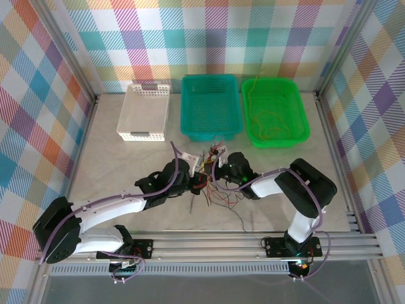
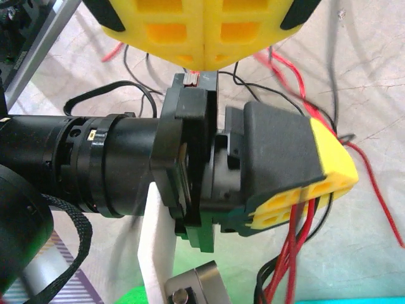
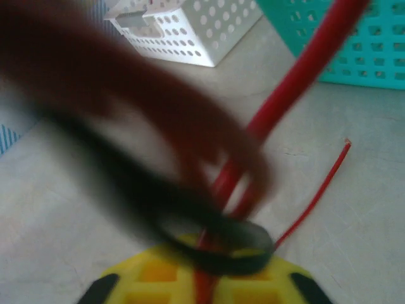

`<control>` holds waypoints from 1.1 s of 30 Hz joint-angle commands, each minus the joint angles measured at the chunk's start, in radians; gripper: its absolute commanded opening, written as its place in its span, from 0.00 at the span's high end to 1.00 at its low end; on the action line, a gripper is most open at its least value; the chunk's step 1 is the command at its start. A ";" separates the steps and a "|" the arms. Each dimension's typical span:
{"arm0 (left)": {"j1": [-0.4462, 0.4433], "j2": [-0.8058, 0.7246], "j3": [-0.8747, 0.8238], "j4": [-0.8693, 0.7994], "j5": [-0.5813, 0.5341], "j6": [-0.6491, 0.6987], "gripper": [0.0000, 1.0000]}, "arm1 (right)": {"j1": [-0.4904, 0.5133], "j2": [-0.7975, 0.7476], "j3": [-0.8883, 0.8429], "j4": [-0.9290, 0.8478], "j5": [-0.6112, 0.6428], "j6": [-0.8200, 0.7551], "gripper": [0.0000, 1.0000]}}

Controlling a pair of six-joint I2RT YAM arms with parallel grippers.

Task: Untangle the cables

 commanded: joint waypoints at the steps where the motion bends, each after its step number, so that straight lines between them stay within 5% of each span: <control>1: 0.003 -0.075 0.000 -0.060 -0.037 0.004 1.00 | -0.025 -0.106 0.066 -0.157 -0.040 0.001 1.00; 4: 0.007 -0.149 -0.007 -0.147 -0.085 0.007 0.97 | -0.056 -0.168 0.142 -0.392 -0.176 0.015 1.00; 8: 0.010 -0.239 -0.036 -0.208 -0.121 0.001 0.63 | -0.096 -0.217 0.194 -0.523 -0.334 0.073 1.00; 10: 0.012 -0.271 -0.060 -0.209 -0.124 -0.011 0.53 | -0.115 -0.221 0.210 -0.532 -0.446 0.121 1.00; 19: 0.019 -0.264 -0.126 -0.046 -0.024 -0.069 0.39 | -0.120 -0.217 0.269 -0.495 -0.696 0.273 1.00; 29: 0.020 -0.172 -0.124 0.104 0.002 -0.138 0.32 | -0.097 -0.213 0.254 -0.446 -0.749 0.335 1.00; 33: 0.019 -0.128 -0.111 0.141 0.015 -0.147 0.38 | -0.093 -0.225 0.237 -0.415 -0.751 0.354 1.00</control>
